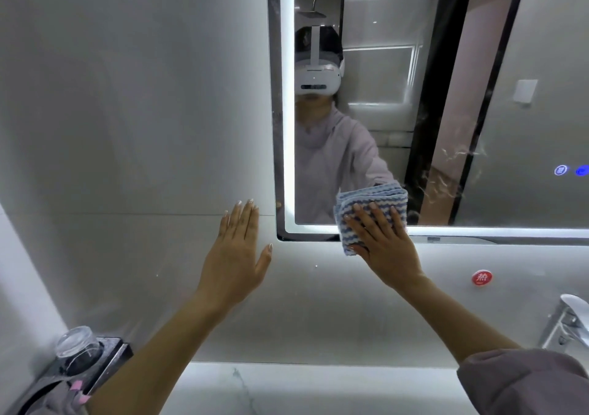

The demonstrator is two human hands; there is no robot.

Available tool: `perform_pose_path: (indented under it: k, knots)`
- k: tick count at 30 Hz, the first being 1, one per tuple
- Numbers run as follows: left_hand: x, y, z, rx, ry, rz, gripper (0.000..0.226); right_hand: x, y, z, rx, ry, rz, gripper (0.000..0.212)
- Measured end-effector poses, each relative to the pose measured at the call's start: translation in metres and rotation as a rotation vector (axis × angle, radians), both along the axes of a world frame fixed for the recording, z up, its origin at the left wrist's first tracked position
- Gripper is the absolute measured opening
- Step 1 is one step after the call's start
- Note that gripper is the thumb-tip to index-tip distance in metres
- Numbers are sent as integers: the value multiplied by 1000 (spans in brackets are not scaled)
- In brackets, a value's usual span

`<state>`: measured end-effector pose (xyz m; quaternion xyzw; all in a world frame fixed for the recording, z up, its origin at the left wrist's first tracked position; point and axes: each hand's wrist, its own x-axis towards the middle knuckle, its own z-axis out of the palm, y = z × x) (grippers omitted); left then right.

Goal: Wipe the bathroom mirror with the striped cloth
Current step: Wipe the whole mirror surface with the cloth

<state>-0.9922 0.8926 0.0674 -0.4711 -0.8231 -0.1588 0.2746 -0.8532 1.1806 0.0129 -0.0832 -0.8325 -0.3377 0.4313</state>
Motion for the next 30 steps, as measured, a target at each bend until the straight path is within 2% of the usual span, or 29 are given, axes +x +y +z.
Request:
perform_pose_path:
  k: [6,14,24,30]
  knots:
    - [3,9,1,8,-4,-35,72,29,20,1,-95,47,3,60]
    - [4,22,-2,29,-14,-64,69,-1,-8,5,-256,142,-19,61]
    - [-6,27,-5,54,-43,-38,73,-71,-63,51,-185,141,64,63]
    - [-3,35,3,63,-32,-87,73,-72,-64,58,-150,100,45,64]
